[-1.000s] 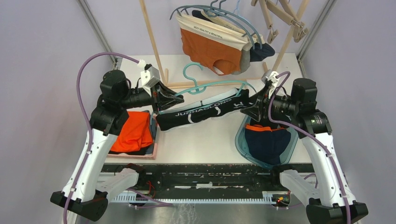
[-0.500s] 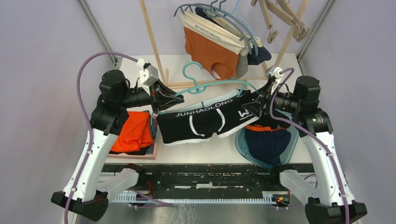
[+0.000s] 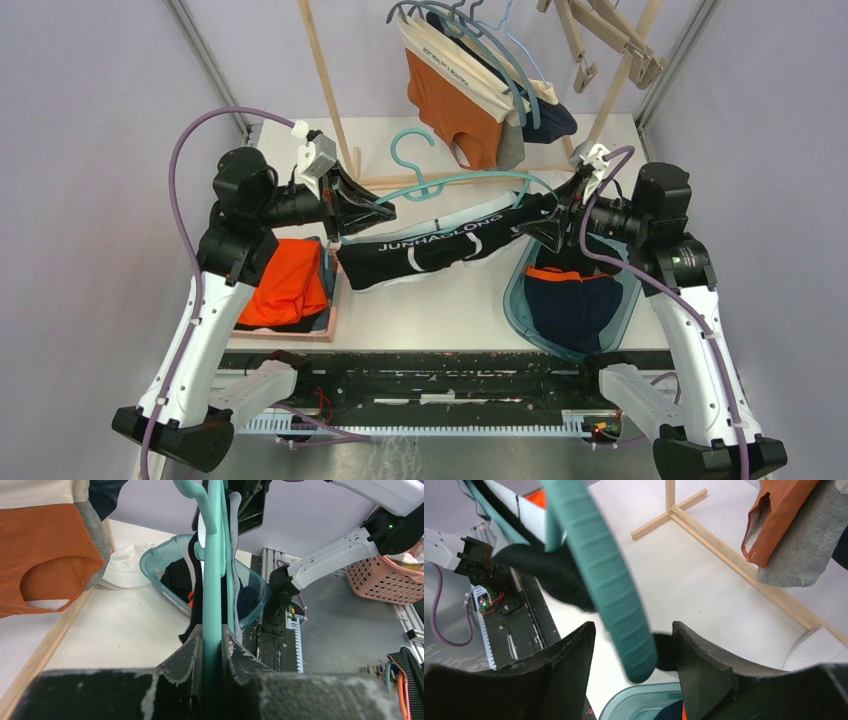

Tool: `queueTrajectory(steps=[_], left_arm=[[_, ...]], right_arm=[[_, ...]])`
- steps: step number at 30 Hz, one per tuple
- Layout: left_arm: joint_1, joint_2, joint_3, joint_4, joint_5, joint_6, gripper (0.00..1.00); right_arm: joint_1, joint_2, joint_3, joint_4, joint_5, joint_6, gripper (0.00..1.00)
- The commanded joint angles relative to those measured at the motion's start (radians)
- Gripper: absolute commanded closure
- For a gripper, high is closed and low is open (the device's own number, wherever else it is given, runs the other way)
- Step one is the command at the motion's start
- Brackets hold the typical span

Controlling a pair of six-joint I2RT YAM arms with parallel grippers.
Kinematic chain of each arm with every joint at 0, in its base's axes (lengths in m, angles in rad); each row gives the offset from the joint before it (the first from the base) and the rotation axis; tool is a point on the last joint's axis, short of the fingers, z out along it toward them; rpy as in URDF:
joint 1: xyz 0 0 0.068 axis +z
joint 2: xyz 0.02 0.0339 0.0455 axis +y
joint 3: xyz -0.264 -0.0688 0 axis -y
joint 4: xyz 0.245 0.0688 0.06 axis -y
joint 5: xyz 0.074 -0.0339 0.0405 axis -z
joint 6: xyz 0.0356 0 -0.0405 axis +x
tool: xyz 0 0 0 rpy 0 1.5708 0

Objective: Remove the underwear clipped to the hanger
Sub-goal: Remove the underwear from the hanger.

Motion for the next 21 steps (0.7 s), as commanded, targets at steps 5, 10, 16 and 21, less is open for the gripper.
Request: queueTrajectory(steps=[5,10,16,21], left_arm=[[0.008,-0.011,0.001,0.081,0.066,-0.064,0.97],[0.011,-0.007,-0.008,0.098,0.051,-0.078,0.97],[0.024,-0.006,-0.018,0.101,0.039,-0.071,0.97],[0.035,-0.011,-0.022,0.093,0.034,-0.052,0.97]], right_arm=[[-0.005,0.004,0.029,0.121,-0.094,0.074,0.36],[-0.007,-0.008,0.041,0.091,-0.151,0.054,0.41],[-0.019,-0.024,0.052,0.020,-0.175,0.009,0.51],[-0.026,-0.031,0.052,-0.007,-0.089,-0.009,0.70]])
